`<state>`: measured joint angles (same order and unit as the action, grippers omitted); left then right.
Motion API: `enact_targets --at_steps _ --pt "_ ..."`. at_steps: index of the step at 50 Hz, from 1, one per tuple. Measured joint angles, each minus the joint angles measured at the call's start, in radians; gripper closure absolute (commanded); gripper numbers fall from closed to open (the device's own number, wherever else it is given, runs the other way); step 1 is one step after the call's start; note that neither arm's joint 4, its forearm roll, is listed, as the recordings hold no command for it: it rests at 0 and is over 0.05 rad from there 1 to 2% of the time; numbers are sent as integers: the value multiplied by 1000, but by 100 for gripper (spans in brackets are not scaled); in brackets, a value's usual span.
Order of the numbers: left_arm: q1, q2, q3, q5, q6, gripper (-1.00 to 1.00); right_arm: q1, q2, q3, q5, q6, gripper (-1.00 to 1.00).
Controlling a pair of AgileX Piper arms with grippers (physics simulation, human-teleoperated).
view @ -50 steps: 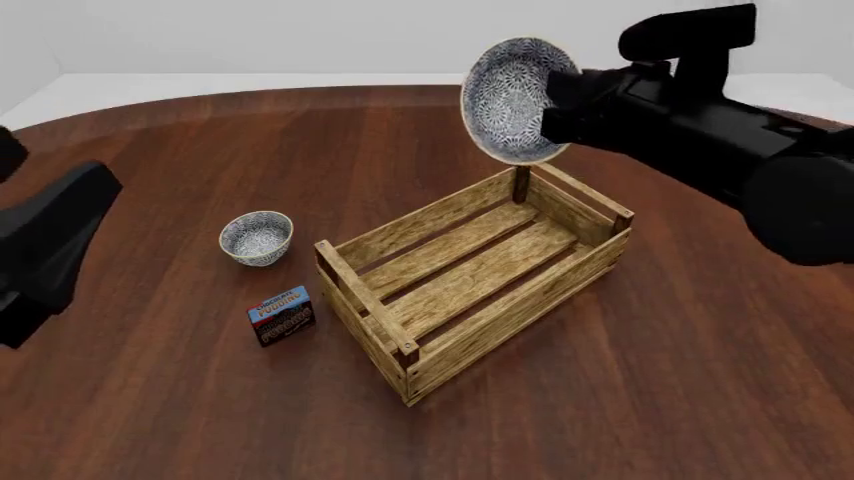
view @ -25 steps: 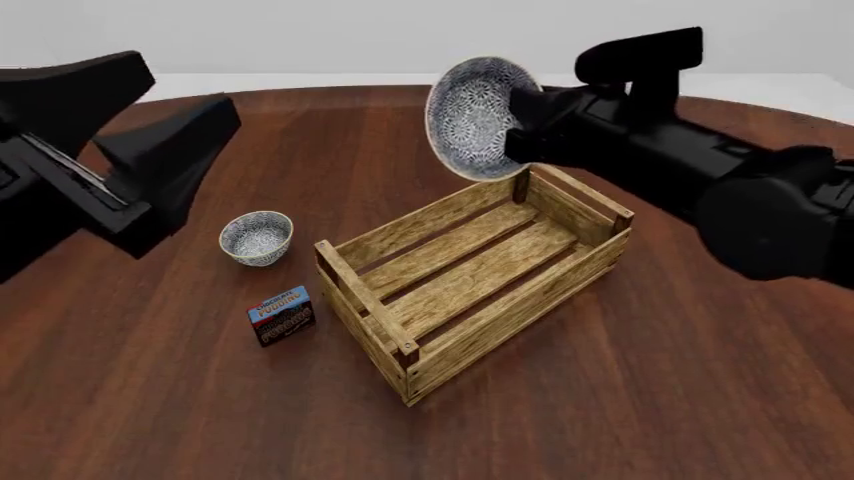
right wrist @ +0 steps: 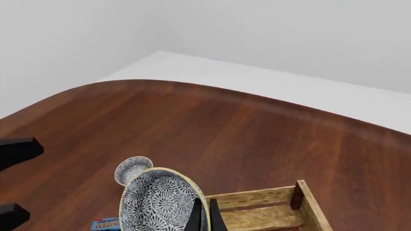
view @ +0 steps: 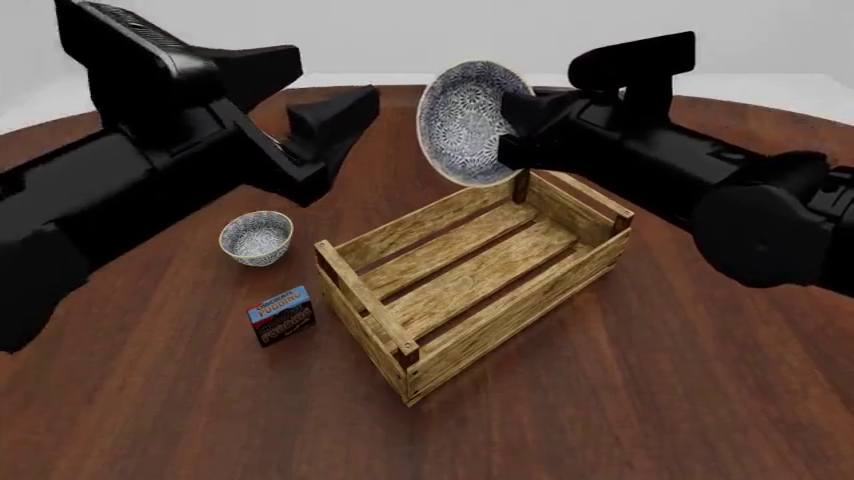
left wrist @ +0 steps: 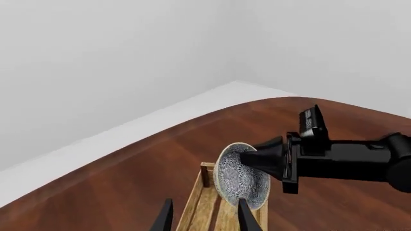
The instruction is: Stack the right bowl on the left bowl and place them in the tray.
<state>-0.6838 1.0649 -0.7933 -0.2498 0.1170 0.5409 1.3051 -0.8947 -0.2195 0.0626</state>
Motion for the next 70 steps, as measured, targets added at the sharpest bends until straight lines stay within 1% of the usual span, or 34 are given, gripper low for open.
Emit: enact_targets --at_steps 13,30,61,62,66,70 --pt "-14 129 -54 -39 9 -100 7 -1 3 1 3 100" --pt "-7 270 -115 -76 15 -100 16 -5 6 6 5 100" --pt "8 445 -178 -127 -1 -100 24 -21 18 13 -2 100" --pt "7 449 -179 -127 -3 100 24 -21 18 14 -2 100" --pt "-3 456 -183 -133 -25 100 29 -21 19 14 5 100" --pt "-1 457 -187 -139 -29 100 29 -21 26 16 6 100"
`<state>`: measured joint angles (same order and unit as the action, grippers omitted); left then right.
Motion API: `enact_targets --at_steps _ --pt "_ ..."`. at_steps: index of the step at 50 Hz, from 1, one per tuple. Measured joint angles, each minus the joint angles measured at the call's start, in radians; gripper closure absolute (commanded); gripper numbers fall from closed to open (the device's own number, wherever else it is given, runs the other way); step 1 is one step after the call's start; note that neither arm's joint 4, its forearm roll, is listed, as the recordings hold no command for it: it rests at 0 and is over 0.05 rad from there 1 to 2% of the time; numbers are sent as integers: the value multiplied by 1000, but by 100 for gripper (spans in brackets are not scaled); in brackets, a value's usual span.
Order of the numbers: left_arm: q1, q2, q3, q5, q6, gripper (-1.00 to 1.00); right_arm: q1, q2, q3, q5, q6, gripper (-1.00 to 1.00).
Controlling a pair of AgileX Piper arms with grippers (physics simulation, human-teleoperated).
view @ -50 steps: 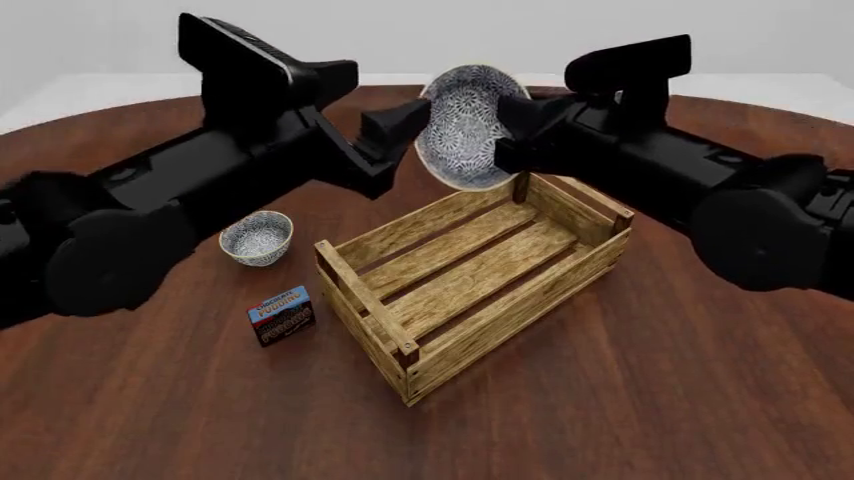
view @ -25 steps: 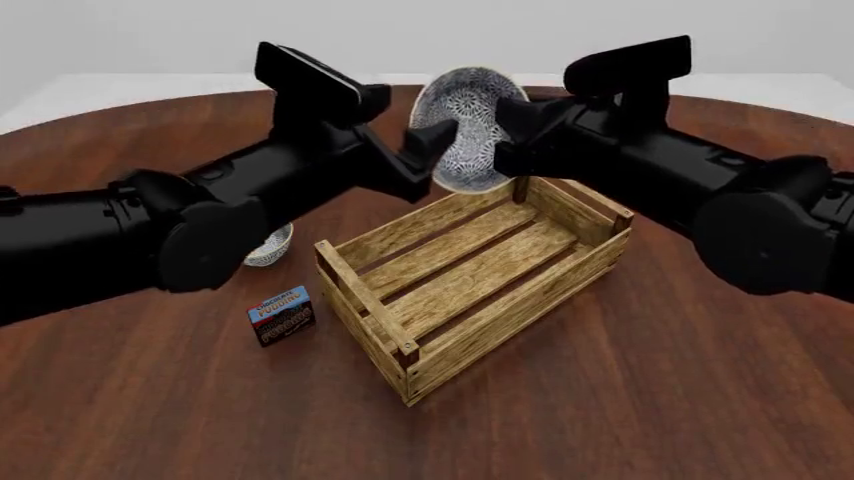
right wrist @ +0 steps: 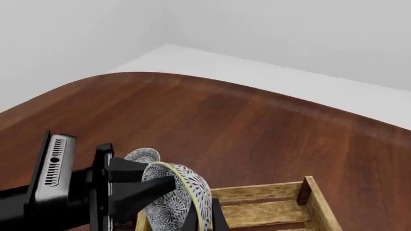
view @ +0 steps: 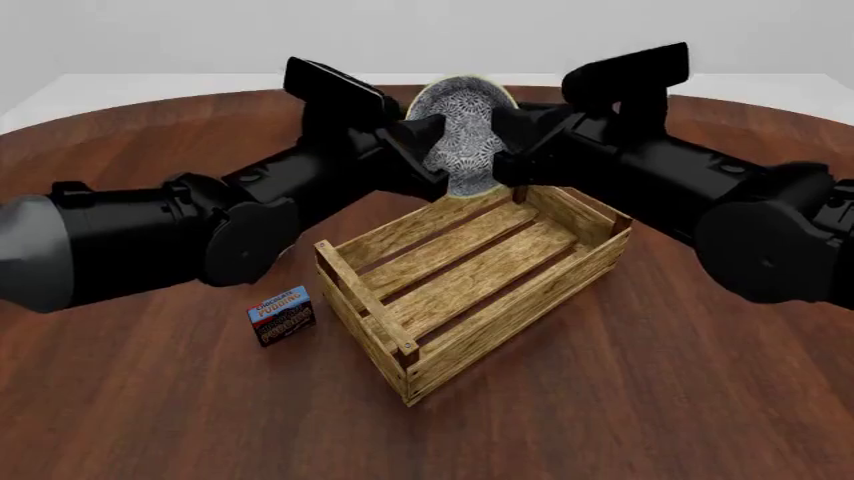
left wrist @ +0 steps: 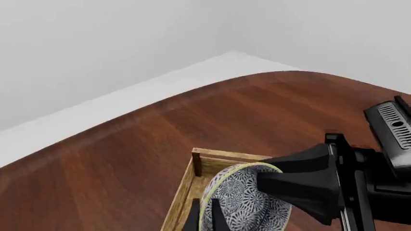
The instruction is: Stack the right bowl on the left bowl and place them in the tray.
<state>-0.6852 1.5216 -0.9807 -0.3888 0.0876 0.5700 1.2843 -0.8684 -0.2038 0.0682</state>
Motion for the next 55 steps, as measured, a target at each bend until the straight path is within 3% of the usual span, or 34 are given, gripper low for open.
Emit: enact_targets --at_steps 13,14,41,55 --pt "0 2 1 -7 -14 100 0 -7 5 1 -2 100" --pt "1 2 1 -8 -15 100 0 -6 5 1 -2 -100" --pt "69 28 16 -25 2 100 28 -116 22 35 -12 -100" --pt "115 -35 51 -10 18 100 30 -229 54 70 -34 -100"
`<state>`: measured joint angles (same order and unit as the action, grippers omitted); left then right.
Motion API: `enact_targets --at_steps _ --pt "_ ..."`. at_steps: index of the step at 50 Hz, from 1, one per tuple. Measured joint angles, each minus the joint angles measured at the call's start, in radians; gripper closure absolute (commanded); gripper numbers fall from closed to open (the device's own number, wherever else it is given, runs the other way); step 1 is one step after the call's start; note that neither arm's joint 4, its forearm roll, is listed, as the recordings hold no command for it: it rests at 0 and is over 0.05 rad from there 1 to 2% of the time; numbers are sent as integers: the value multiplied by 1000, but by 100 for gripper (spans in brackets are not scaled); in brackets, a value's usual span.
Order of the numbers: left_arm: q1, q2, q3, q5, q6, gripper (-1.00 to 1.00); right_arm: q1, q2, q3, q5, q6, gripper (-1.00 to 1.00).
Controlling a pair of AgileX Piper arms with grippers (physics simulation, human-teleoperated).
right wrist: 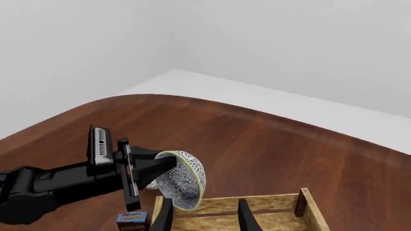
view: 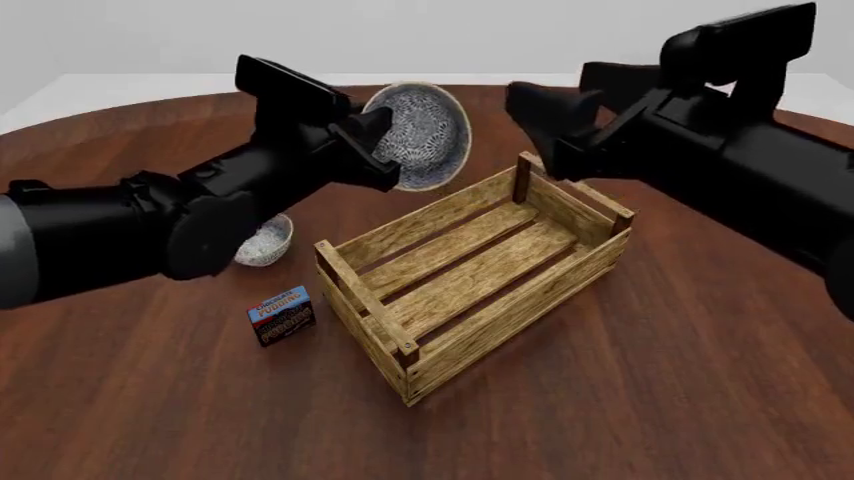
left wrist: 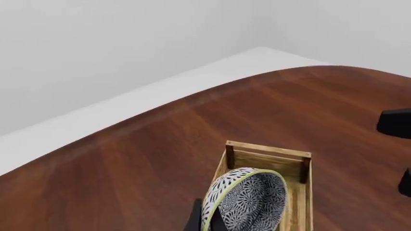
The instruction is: Stack the right bowl on the left bowl and place them in the tray.
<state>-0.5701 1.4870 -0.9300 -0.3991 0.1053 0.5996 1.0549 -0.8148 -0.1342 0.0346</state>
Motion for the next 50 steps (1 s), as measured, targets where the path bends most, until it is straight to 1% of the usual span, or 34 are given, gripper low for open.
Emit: enact_targets --at_steps 17,22,26,38,50 --pt "56 -121 45 46 -7 100 -2 -44 13 12 -18 -100" --pt "74 -158 51 73 -15 100 -4 -44 14 12 -22 -100" --pt "94 -193 54 101 -8 100 -7 -43 14 10 -25 -100" --pt "144 -295 41 218 21 100 -12 -31 14 4 -36 -100" --pt "204 -331 -11 351 72 100 -17 -1 11 -9 -50 -100"
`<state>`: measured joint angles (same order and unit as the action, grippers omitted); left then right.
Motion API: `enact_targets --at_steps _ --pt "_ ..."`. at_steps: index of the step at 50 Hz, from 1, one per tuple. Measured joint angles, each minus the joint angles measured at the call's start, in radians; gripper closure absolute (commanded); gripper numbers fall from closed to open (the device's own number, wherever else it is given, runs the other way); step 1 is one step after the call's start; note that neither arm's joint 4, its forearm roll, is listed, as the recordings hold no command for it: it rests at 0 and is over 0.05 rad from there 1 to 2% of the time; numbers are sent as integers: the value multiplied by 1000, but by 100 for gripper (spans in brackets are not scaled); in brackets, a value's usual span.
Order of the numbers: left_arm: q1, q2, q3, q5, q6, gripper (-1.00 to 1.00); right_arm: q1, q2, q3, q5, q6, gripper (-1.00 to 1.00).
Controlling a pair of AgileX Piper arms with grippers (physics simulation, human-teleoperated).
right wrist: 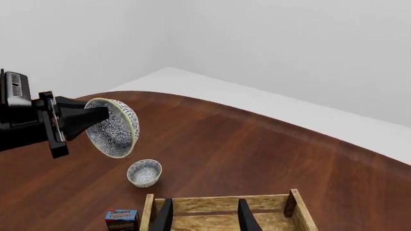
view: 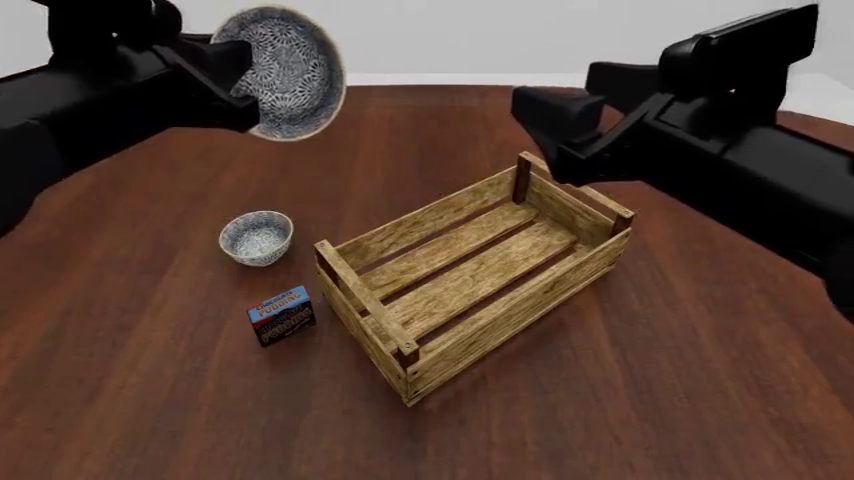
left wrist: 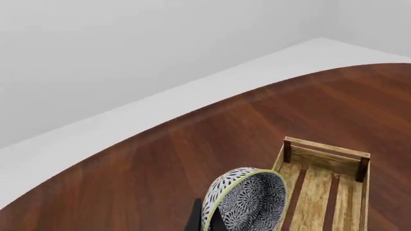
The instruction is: Stack the right bowl on the left bowl and place them in the tray.
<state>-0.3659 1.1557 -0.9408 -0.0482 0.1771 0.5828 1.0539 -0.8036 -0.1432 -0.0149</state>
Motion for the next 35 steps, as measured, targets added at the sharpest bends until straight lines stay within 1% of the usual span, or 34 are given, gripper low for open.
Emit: enact_targets --at_steps 4,9,24,35 --pt "9 -1 -22 47 9 100 -3 10 -1 -4 -4 -100" --pt "9 11 -67 123 -3 100 -7 18 -1 -7 -8 -100" --pt "19 51 -228 356 -26 100 -11 35 -5 -12 -9 -100" --pt "43 107 -342 512 -45 100 -6 44 -7 -16 -3 -100"
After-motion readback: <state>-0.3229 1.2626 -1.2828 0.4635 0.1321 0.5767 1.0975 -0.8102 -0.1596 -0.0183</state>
